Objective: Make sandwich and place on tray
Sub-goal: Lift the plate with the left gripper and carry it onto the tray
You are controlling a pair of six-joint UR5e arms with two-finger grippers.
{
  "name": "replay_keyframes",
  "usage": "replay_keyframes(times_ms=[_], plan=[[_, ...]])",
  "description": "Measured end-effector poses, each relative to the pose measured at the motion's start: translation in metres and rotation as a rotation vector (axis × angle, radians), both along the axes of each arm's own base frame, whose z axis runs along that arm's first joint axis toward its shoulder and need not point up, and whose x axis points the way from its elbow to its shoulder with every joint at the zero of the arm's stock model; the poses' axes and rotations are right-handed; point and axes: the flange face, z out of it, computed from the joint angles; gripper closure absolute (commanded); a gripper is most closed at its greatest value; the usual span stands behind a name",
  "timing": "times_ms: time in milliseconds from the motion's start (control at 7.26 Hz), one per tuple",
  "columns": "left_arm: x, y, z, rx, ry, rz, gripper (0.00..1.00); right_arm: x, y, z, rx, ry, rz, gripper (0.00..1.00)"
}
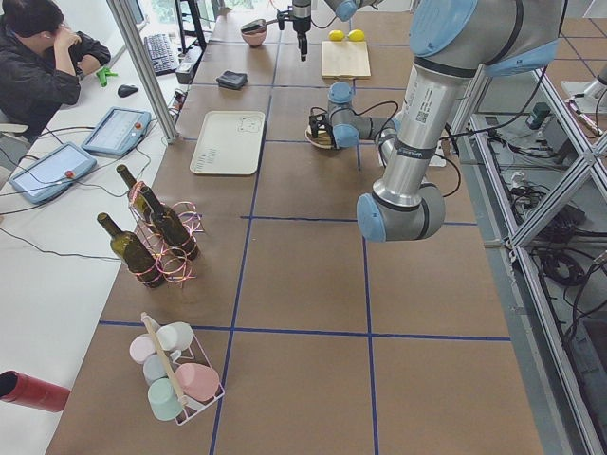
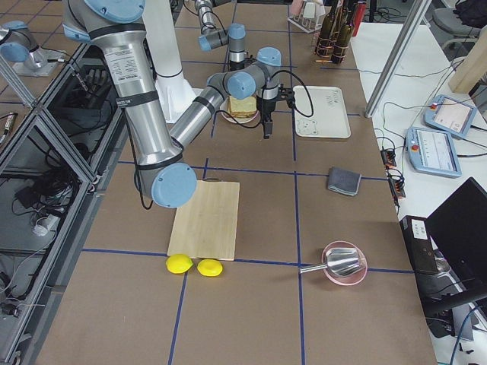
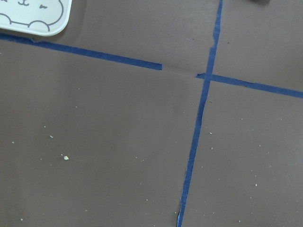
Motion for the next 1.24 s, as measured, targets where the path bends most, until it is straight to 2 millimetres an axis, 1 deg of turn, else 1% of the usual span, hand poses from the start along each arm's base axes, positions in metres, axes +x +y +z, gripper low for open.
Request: replay_keyframes(times_ms=[138, 413, 551, 689, 826, 1102, 1240], plan=[[-0.009, -0.003, -0.010, 0.010, 0.045, -0.004, 1.00, 0.005, -0.002, 0.004, 0.003, 0.005, -0.002, 0.00], [-0.021, -0.003, -0.022, -0.011, 0.182, 0.001, 1.00, 0.014, -0.005, 0.011, 0.008, 0.014, -0.005, 0.00], [-0.025, -0.004, -0.025, -0.033, 0.235, -0.007, 1.00, 0.022, -0.007, 0.019, 0.014, 0.022, -0.013, 0.00], [-0.029, -0.010, -0.026, -0.057, 0.257, -0.026, 1.00, 0.037, -0.010, 0.029, 0.018, 0.026, -0.024, 0.00], [-0.035, -0.026, -0.022, -0.080, 0.257, -0.059, 1.00, 0.058, -0.014, 0.042, 0.021, 0.026, -0.040, 0.00], [-0.049, -0.073, -0.008, -0.142, 0.234, -0.150, 1.00, 0.113, -0.023, 0.075, 0.020, 0.012, -0.066, 0.00], [-0.054, -0.101, -0.005, -0.188, 0.226, -0.207, 1.00, 0.141, -0.028, 0.093, 0.017, 0.009, -0.070, 0.00]])
